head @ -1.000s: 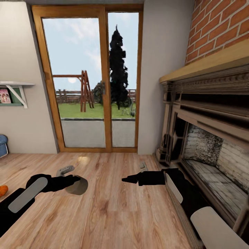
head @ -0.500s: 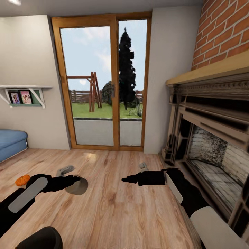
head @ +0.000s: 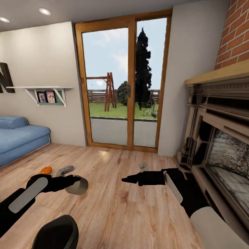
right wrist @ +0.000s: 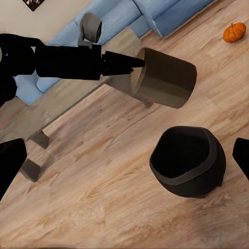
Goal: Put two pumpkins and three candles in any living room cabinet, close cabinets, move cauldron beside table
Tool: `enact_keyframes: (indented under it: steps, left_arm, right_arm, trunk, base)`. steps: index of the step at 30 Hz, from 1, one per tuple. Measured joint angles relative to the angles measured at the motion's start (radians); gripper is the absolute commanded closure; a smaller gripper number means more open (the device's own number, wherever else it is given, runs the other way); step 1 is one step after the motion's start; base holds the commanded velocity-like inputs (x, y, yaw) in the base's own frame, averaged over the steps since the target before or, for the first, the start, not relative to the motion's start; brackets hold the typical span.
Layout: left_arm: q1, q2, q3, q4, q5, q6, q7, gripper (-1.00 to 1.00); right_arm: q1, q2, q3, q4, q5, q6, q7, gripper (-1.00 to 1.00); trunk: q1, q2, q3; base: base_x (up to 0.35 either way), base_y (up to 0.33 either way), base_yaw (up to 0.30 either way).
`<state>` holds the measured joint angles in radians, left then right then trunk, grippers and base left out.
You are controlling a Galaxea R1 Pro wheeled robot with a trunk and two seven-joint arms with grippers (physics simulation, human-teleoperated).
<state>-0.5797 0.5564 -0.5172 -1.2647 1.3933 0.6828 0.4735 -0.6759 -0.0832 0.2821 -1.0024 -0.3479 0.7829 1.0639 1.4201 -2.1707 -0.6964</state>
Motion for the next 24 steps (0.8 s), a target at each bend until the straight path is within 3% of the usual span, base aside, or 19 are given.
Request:
enact_keyframes:
  steps: [5, 14, 24]
  left_arm:
    - [0.000, 0.001, 0.001, 0.000, 0.000, 0.000, 0.000, 1.00]
    - [0.000, 0.001, 0.001, 0.001, 0.000, 0.000, 0.000, 1.00]
    - [0.000, 0.000, 0.000, 0.002, 0.000, 0.000, 0.000, 1.00]
  right_arm:
    - [0.000, 0.000, 0.001, 0.000, 0.000, 0.000, -0.001, -1.00]
    - [0.000, 0.000, 0.000, 0.000, -0.001, 0.000, -0.001, -1.00]
    - [0.000, 0.000, 0.001, 0.000, -0.001, 0.000, 0.000, -1.00]
  trunk:
    - [-0.019, 0.035, 0.016]
    - [-0.053, 0.098, 0.044]
    - [-0.092, 0.168, 0.075]
  base:
    - [-0.033, 0.000, 0.288]
    - [-0.258, 0.047, 0.288]
    - [-0.019, 0.003, 0.288]
